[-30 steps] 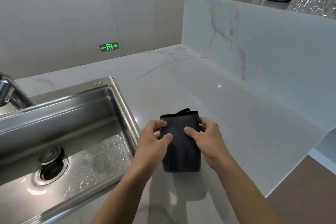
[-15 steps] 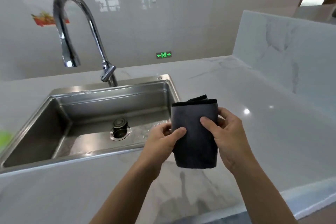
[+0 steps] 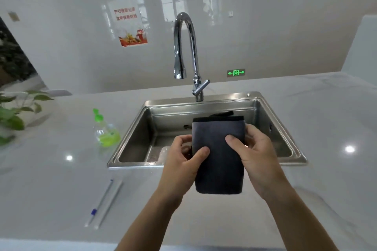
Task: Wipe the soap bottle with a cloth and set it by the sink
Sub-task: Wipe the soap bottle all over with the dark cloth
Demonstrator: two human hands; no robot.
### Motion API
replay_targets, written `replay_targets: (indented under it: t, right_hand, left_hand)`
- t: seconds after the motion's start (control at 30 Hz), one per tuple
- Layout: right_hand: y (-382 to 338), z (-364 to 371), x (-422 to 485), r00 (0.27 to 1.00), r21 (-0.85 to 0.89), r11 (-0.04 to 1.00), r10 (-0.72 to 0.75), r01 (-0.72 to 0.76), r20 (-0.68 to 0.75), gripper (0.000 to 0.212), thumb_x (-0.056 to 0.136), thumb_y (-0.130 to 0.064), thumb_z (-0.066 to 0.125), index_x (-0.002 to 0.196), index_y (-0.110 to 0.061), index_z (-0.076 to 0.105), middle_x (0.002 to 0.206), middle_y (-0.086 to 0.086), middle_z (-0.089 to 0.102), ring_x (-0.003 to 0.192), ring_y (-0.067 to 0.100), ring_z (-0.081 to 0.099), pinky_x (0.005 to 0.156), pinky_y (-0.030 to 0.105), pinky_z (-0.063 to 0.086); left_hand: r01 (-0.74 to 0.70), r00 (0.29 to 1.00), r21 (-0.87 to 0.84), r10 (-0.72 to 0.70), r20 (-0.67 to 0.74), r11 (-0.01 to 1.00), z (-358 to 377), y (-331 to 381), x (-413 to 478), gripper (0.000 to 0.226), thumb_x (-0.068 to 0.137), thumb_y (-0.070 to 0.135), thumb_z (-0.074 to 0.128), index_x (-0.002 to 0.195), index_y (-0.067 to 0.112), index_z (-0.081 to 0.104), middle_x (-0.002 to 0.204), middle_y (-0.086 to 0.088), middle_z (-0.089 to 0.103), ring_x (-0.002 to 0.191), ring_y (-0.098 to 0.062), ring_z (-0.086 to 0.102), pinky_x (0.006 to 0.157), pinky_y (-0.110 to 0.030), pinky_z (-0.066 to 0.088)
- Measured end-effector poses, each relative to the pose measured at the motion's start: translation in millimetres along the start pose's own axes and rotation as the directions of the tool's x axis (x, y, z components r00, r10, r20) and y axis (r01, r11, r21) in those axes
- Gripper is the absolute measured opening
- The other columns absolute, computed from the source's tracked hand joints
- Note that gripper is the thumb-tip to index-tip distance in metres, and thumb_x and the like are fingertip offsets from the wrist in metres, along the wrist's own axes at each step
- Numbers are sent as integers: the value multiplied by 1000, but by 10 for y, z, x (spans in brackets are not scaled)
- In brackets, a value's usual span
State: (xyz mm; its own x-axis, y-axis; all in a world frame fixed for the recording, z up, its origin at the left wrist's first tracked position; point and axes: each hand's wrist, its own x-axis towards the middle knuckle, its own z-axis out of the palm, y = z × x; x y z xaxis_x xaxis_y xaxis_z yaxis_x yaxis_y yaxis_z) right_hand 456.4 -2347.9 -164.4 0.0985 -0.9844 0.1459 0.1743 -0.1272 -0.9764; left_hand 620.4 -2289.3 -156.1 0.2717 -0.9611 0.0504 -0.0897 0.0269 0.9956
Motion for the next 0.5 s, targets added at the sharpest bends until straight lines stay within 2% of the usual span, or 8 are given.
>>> replay_targets:
  t: [0.2, 0.33, 0.4, 0.5]
  right_hand:
    - [206, 1071, 16, 1000, -7, 1000, 16, -16, -6, 22, 93, -11, 68, 112, -23, 69, 103, -2, 79, 95, 16, 75, 70, 29, 60]
    - [391, 1894, 5, 998, -18, 999, 26, -27, -51, 21, 94, -10, 66, 111, -21, 69, 101, 0, 79, 93, 15, 76, 70, 28, 62]
    - [459, 2262, -4, 996, -20, 1000, 19, -20, -84, 20, 94, -9, 65, 109, -22, 68, 98, -2, 80, 92, 13, 76, 72, 29, 65]
    - [541, 2703, -15, 990, -23, 1000, 15, -18, -138, 21, 94, -10, 64, 107, -26, 68, 95, -5, 80, 90, 11, 76, 67, 24, 63]
  left_hand:
    - [-86, 996, 8, 86, -28, 996, -1054, -198, 210, 34, 84, 21, 77, 112, 28, 58, 97, 6, 78, 91, -12, 74, 76, -31, 63]
    - [-109, 994, 5, 109, -13, 994, -1842, -327, 443, 39, 76, 30, 75, 111, 29, 58, 97, 7, 77, 90, -11, 74, 77, -34, 64]
    - [-105, 994, 9, 105, 15, 994, -2182, -358, 562, 41, 76, 32, 74, 113, 28, 56, 99, 6, 76, 90, -11, 74, 78, -37, 64]
    - [-87, 994, 7, 86, 61, 996, -2587, -385, 711, 43, 78, 30, 74, 116, 27, 54, 105, 1, 74, 93, -13, 73, 81, -41, 64]
